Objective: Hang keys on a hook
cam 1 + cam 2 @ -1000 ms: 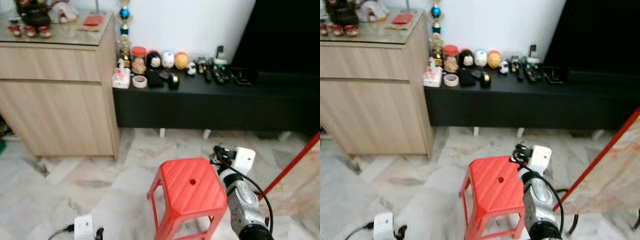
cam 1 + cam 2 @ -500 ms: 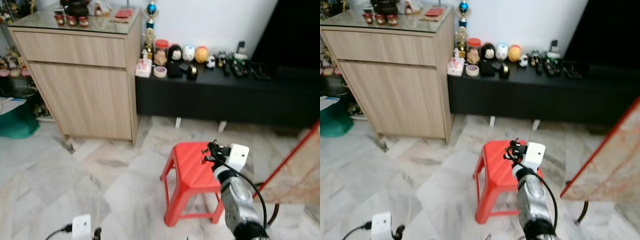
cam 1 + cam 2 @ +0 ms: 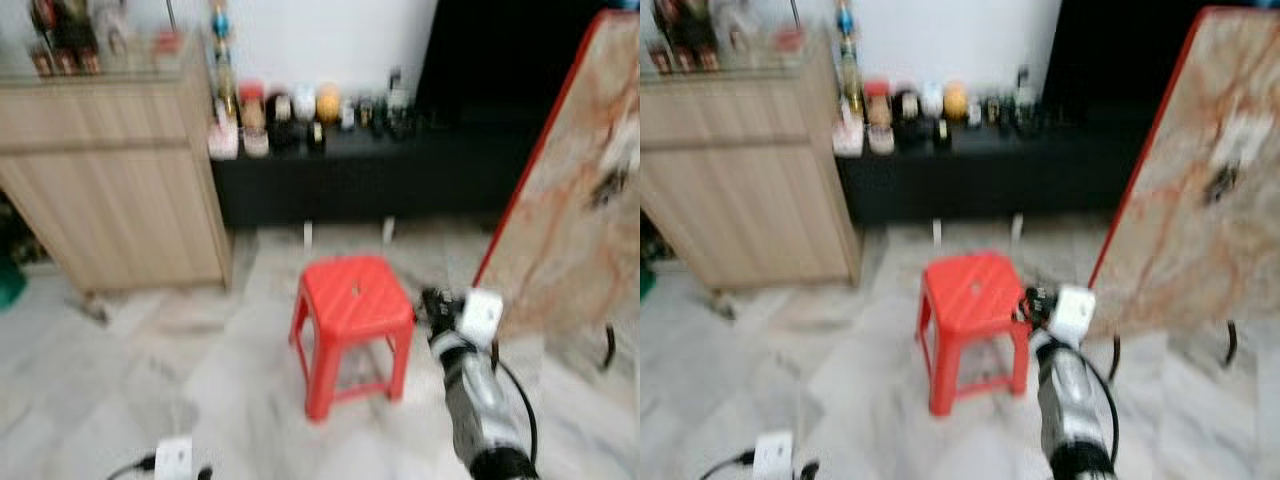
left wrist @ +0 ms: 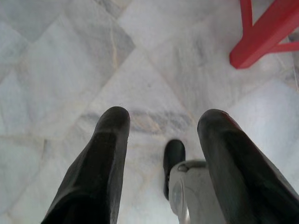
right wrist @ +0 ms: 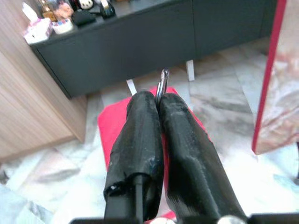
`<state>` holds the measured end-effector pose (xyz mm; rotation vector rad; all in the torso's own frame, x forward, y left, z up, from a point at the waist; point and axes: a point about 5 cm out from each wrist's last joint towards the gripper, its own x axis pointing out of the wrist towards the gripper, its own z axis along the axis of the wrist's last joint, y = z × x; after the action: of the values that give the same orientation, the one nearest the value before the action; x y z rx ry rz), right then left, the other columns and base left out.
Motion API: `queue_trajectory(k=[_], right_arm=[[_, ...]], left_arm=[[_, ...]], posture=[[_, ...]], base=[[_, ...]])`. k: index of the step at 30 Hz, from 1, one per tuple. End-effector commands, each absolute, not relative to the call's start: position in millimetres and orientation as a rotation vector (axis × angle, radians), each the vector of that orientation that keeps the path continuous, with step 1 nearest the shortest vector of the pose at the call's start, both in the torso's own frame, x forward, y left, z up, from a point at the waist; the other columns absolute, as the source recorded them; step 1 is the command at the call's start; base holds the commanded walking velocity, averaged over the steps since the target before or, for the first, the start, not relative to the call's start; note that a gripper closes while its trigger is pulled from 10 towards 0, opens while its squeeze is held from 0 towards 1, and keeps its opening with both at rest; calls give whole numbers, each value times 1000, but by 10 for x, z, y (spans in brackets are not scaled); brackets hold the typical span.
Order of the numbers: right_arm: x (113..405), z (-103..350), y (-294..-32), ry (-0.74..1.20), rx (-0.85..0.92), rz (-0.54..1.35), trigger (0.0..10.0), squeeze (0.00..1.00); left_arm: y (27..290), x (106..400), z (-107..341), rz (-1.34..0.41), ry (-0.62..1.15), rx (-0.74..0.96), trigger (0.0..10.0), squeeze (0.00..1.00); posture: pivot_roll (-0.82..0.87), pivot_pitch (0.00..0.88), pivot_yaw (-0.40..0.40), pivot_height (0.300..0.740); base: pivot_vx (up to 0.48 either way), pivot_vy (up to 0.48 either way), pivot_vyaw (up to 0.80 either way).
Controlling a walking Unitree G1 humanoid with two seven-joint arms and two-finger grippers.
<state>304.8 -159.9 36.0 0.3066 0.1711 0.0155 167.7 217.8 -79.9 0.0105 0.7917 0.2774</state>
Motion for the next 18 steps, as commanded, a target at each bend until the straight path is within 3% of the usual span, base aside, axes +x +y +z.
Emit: queue_trajectory(k=[1,18], right_arm=[[3082,405,-1619,160,303,10,10000,0],[3075,391,-1596,169,305,6,10000,0]], left_arm=[[2160,1656,-818,269,812,18,10000,0],[2184,1614,-836,268,832,10,10000,0]], posture=[[49,15,-81,740],[55,29,-76,740]], base=[[0,-416,0],[0,-411,0]])
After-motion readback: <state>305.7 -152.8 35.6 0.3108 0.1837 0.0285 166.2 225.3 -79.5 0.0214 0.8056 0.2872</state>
